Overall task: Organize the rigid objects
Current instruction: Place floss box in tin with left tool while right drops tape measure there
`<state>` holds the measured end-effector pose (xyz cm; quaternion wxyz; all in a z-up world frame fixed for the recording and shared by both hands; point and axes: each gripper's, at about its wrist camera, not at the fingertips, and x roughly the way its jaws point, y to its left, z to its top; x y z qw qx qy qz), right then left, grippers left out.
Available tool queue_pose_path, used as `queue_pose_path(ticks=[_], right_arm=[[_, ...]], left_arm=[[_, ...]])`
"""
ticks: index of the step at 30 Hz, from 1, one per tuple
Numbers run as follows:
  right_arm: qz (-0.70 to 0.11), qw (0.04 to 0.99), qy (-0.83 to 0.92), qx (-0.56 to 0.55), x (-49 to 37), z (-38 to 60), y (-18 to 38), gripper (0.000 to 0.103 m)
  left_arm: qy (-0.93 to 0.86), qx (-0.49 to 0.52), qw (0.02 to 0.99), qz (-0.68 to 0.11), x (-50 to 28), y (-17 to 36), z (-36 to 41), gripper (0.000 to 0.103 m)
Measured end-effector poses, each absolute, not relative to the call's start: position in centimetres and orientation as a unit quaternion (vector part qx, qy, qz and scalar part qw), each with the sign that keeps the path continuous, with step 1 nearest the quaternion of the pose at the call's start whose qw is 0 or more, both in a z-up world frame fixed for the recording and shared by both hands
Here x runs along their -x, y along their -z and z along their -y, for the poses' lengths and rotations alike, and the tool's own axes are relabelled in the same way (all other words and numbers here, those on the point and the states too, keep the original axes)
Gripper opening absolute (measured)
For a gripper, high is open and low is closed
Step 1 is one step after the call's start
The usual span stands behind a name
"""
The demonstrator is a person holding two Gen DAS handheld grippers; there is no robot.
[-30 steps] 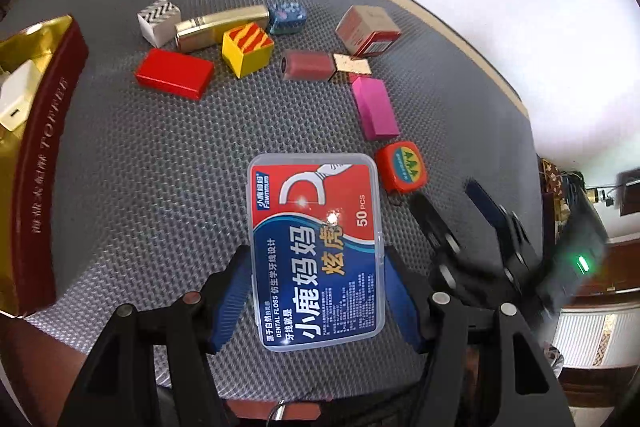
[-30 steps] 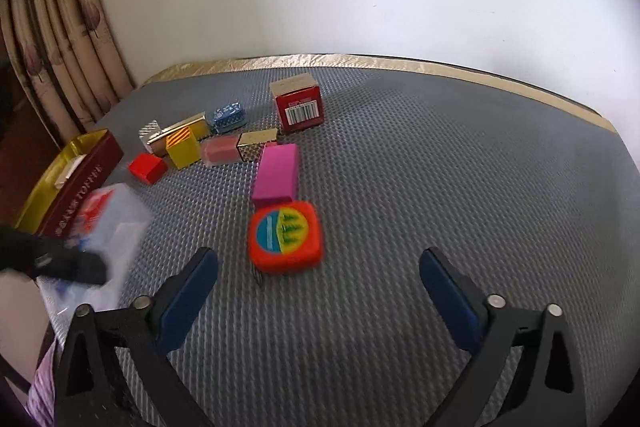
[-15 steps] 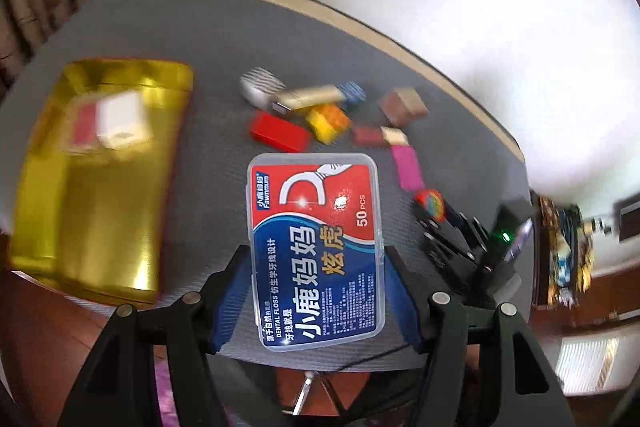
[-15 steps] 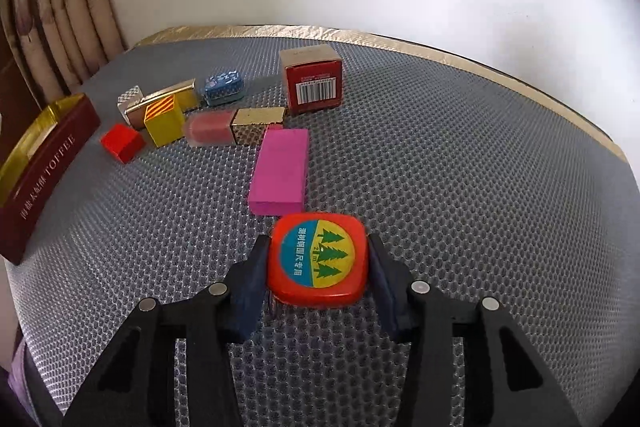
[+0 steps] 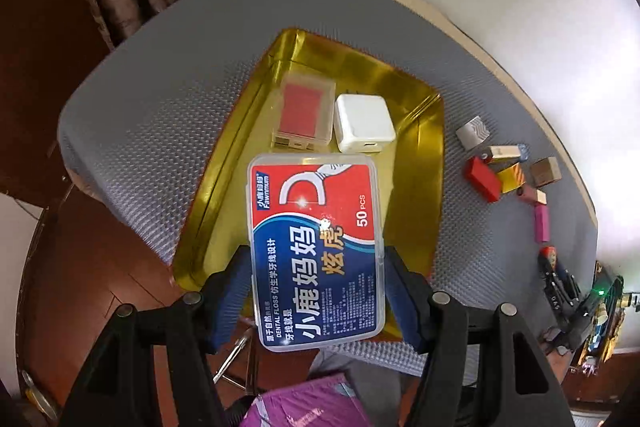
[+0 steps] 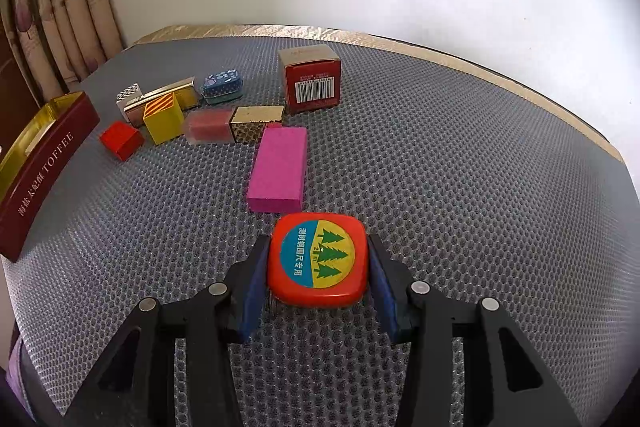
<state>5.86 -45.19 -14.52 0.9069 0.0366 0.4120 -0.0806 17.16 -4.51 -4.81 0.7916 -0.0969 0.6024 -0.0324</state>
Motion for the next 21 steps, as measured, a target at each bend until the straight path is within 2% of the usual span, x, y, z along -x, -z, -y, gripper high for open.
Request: queue_pose_path(ticks=[12, 21], right_arm=[[-0.412, 0.907, 0.084, -0.031, -6.0, 45.0, 14.6, 0.043], [-0.412, 0.907, 0.084, -0.031, -6.0, 45.1, 14.6, 0.043]], left_arm=[[0.052, 0.078, 0.764, -0.638, -22.9, 10.0, 7.0, 0.065], [0.057, 0.066, 0.768, -0.635, -26.4, 11.0, 8.0, 0.066]])
